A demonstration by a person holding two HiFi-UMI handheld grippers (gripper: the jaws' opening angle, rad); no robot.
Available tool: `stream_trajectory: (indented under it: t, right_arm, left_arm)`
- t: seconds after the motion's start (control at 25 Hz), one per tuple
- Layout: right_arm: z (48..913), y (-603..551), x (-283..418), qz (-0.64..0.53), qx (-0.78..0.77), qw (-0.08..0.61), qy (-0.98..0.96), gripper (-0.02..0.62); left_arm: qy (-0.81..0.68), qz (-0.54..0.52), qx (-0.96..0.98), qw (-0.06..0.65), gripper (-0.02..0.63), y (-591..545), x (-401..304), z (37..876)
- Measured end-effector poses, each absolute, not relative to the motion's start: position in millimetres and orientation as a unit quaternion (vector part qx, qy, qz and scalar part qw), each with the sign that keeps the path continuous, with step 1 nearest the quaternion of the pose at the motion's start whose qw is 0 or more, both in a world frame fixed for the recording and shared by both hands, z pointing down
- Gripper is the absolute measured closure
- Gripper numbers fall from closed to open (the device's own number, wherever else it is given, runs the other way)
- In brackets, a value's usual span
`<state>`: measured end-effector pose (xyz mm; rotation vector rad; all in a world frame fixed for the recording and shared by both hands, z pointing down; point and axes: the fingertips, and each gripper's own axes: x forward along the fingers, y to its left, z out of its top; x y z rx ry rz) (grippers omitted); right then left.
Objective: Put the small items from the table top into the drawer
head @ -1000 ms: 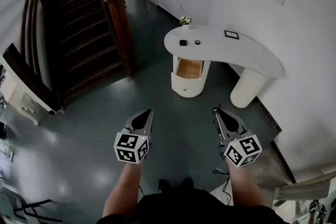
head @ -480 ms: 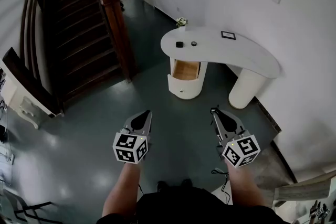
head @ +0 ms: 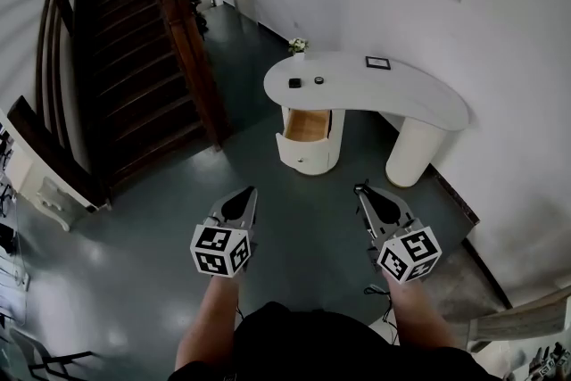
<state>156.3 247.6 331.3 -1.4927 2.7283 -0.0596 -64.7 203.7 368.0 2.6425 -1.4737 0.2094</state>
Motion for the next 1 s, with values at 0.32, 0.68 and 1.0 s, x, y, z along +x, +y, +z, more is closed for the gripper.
stream_trajectory:
  t: [0.32,0.68,1.0]
  right_arm:
    - [345,237,164,-0.031,-0.478,0.009,0.878,0.566]
    - [358,176,154,-0.042,-0.483,-0.01,0.874,0.566]
    - [380,100,131,-0.068,-0.48,-0.035,0.874,0.566]
  left_arm:
    - [-0.478,0.066,0.873,0.063,0.595,190,-50,380]
    - [-0.483,0.062,0.87,0.082,0.595,134,-66,403]
    - [-0.47,0.067,0.874,0.101,0.595,53,-76,421]
